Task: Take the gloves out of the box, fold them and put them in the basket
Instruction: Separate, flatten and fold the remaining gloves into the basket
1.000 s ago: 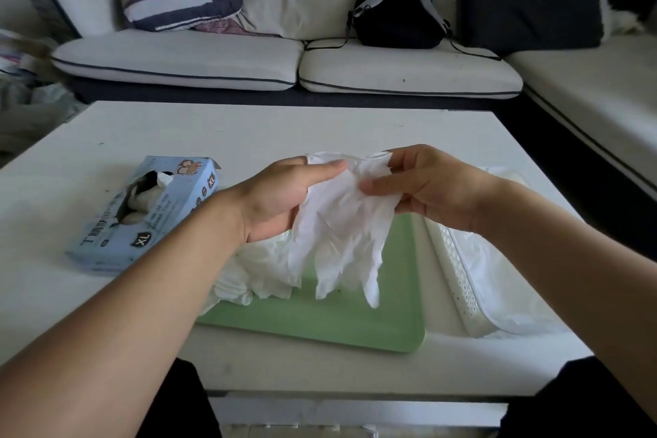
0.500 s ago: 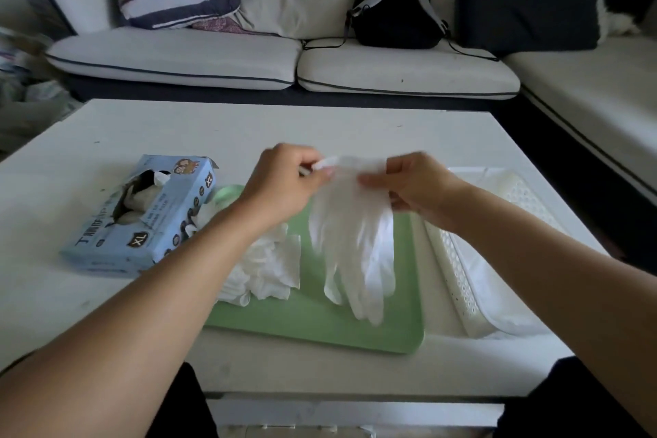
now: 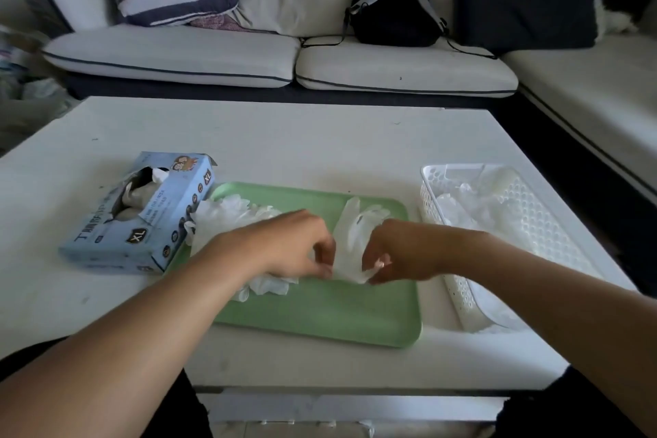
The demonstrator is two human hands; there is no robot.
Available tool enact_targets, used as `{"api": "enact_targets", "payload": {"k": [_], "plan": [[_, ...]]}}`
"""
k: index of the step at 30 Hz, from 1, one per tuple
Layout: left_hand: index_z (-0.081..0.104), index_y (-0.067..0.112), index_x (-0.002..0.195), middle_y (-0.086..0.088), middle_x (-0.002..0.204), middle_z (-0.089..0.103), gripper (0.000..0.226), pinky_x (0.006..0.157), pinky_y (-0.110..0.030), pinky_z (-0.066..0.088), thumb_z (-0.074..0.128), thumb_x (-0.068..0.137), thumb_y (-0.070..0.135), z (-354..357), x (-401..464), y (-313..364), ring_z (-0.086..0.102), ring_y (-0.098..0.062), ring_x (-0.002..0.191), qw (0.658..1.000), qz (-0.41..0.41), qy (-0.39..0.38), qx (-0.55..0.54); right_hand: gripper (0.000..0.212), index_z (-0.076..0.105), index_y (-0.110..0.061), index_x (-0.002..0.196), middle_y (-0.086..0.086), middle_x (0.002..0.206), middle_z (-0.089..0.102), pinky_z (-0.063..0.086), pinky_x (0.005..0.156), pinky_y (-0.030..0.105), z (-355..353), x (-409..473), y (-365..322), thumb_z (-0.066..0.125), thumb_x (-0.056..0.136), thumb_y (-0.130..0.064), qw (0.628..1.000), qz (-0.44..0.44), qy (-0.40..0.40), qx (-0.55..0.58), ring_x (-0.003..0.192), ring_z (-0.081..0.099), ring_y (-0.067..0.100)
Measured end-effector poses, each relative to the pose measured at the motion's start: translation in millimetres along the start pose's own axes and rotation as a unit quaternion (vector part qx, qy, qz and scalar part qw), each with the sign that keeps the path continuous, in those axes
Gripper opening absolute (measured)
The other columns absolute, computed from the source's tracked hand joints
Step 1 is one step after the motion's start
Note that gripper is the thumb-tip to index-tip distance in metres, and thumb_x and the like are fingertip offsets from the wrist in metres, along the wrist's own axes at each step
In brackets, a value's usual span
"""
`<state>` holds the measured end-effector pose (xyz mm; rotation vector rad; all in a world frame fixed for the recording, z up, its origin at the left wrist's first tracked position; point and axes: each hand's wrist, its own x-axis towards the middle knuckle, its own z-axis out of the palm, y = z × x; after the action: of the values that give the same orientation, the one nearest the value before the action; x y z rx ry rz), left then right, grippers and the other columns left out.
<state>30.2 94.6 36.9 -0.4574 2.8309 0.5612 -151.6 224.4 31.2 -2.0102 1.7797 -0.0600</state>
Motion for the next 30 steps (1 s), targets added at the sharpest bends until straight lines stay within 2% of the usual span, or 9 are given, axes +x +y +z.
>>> {"api": "enact_targets", "payload": {"k": [4, 8, 11, 13, 17, 20, 23, 27, 30], "plan": [[0.076, 0.03, 0.091, 0.016, 0.09, 0.073, 0.026, 0.083, -0.037, 0.058, 0.078, 0.082, 0.054, 19, 2, 16, 0.068, -0.006, 0.084, 0.994, -0.005, -0.103, -0.018, 0.027, 0.075, -0.02, 0.112, -0.02, 0.08, 0.06, 0.033, 0.064, 0.006, 10, 1, -18, 0.077, 0.087, -0.028, 0.994, 0.009, -0.107, -0.015, 0.072, 0.054, -0.002], [0.076, 0.032, 0.089, 0.015, 0.088, 0.073, 0.021, 0.084, -0.038, 0.058, 0.075, 0.085, 0.053, 18, 5, 17, 0.07, -0.008, 0.087, 0.994, -0.008, -0.103, -0.046, 0.028, 0.078, -0.029, 0.096, -0.023, 0.077, 0.068, 0.047, 0.076, 0.016, -1, -2, -24, 0.073, 0.083, -0.053, 0.979, 0.057, -0.196, 0.021, 0.085, 0.065, -0.001], [0.074, 0.03, 0.099, 0.012, 0.094, 0.069, 0.027, 0.081, -0.038, 0.057, 0.078, 0.083, 0.052, 17, 9, 9, 0.067, -0.015, 0.088, 0.999, -0.031, -0.036, 0.016, 0.032, 0.077, -0.022, 0.09, -0.014, 0.076, 0.071, 0.048, 0.073, 0.02, -8, 8, -11, 0.067, 0.09, -0.051, 0.991, 0.098, -0.076, 0.042, 0.083, 0.068, 0.01], [0.07, 0.031, 0.114, 0.01, 0.109, 0.065, 0.046, 0.084, -0.038, 0.055, 0.08, 0.077, 0.057, 23, 13, 7, 0.065, -0.017, 0.098, 0.997, -0.041, -0.011, 0.057, 0.029, 0.075, -0.019, 0.101, -0.004, 0.096, 0.072, 0.049, 0.084, 0.029, -4, 19, 4, 0.069, 0.09, -0.045, 0.992, 0.118, 0.021, -0.024, 0.094, 0.066, 0.018], [0.06, 0.027, 0.128, 0.008, 0.126, 0.056, 0.072, 0.087, -0.038, 0.051, 0.081, 0.07, 0.065, 37, 20, 14, 0.058, -0.021, 0.113, 0.993, -0.015, -0.022, 0.113, 0.056, 0.053, -0.018, 0.14, 0.006, 0.13, 0.06, 0.042, 0.099, 0.032, 5, 37, 19, 0.071, 0.09, -0.035, 0.985, 0.161, -0.003, -0.063, 0.121, 0.055, 0.026], [0.056, 0.02, 0.129, 0.003, 0.127, 0.055, 0.086, 0.091, -0.04, 0.045, 0.076, 0.066, 0.076, 42, 21, 20, 0.053, -0.024, 0.117, 0.983, -0.029, -0.028, 0.177, 0.073, 0.031, -0.017, 0.155, 0.015, 0.145, 0.046, 0.038, 0.108, 0.037, 3, 45, 25, 0.066, 0.094, -0.036, 0.978, 0.199, -0.001, -0.057, 0.135, 0.044, 0.031], [0.05, 0.012, 0.135, -0.004, 0.135, 0.049, 0.102, 0.1, -0.043, 0.04, 0.069, 0.065, 0.084, 49, 21, 23, 0.047, -0.027, 0.124, 0.975, -0.047, -0.037, 0.213, 0.078, 0.028, -0.021, 0.156, 0.017, 0.146, 0.043, 0.04, 0.106, 0.035, 4, 54, 33, 0.068, 0.092, -0.04, 0.973, 0.226, 0.035, -0.015, 0.132, 0.046, 0.033], [0.046, 0.01, 0.139, -0.006, 0.141, 0.046, 0.108, 0.106, -0.044, 0.038, 0.065, 0.066, 0.087, 52, 21, 22, 0.043, -0.027, 0.129, 0.975, -0.055, -0.043, 0.211, 0.055, 0.052, -0.022, 0.137, 0.012, 0.133, 0.047, 0.047, 0.096, 0.039, 12, 61, 37, 0.069, 0.09, -0.044, 0.964, 0.254, 0.073, -0.034, 0.119, 0.054, 0.034], [0.046, 0.01, 0.14, -0.005, 0.141, 0.045, 0.108, 0.107, -0.043, 0.037, 0.063, 0.066, 0.088, 53, 20, 22, 0.042, -0.026, 0.13, 0.974, -0.057, -0.041, 0.214, 0.046, 0.055, -0.016, 0.127, 0.01, 0.127, 0.05, 0.05, 0.089, 0.04, 15, 63, 34, 0.068, 0.09, -0.041, 0.954, 0.281, 0.094, -0.035, 0.114, 0.056, 0.034]]}}
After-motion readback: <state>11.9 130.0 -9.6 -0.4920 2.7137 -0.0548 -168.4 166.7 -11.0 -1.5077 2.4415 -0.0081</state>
